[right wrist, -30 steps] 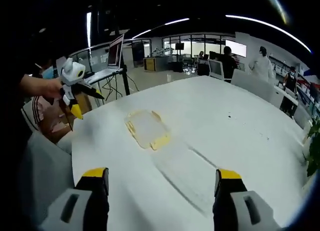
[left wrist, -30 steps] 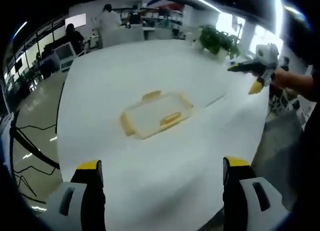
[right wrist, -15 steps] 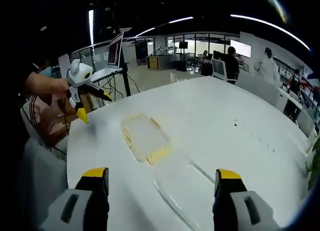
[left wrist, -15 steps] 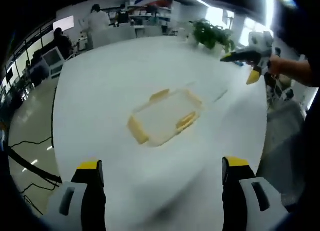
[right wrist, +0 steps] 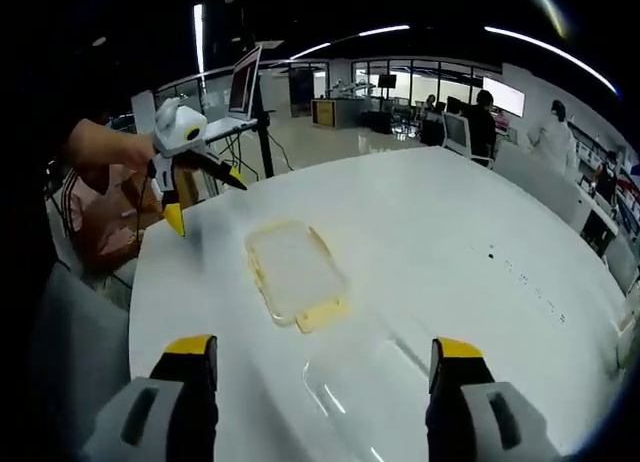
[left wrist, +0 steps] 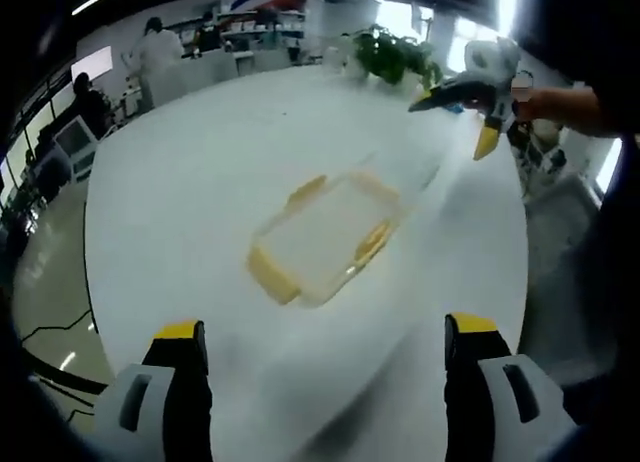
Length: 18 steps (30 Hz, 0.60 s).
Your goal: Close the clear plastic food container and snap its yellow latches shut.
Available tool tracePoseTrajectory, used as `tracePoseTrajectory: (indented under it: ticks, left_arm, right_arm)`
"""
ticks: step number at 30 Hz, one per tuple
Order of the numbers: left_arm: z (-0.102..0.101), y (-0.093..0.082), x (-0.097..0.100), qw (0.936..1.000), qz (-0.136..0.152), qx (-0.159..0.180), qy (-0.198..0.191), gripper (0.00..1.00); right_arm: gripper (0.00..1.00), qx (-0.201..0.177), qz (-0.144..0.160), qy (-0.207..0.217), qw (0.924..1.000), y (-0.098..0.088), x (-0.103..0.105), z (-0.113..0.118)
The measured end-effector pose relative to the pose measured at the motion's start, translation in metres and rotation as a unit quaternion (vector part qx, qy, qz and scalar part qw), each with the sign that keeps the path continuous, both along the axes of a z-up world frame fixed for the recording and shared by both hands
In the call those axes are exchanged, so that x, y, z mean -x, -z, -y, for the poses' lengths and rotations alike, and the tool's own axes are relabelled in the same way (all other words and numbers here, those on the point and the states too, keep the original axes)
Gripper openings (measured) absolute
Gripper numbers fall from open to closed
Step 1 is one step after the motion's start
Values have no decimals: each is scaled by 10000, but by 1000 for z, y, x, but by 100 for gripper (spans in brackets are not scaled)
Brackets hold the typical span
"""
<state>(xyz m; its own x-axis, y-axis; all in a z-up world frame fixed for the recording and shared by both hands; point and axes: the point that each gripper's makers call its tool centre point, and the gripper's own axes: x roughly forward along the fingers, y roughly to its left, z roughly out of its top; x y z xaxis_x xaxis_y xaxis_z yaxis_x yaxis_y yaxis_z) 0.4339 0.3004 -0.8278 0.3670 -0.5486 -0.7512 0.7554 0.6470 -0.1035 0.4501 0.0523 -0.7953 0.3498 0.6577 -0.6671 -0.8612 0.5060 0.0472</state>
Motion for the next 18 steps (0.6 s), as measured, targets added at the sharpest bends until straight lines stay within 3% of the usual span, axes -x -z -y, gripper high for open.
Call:
tracePoseTrajectory:
  ticks: [4,9,18]
  left_arm:
    - [2,6,-3,9992,-12,-168,355,96]
    - [11,4,-13,9980,75,-31,621,92]
    - [10,16,-28,9921,126,-321,1205,92]
  right_arm:
    - [86,171,30,-281,9995,5,-3,-7]
    - [85,205,-4,-609,9979,10,-7,-17]
    - [83,419,61,-1125,9927,17,-13,-29]
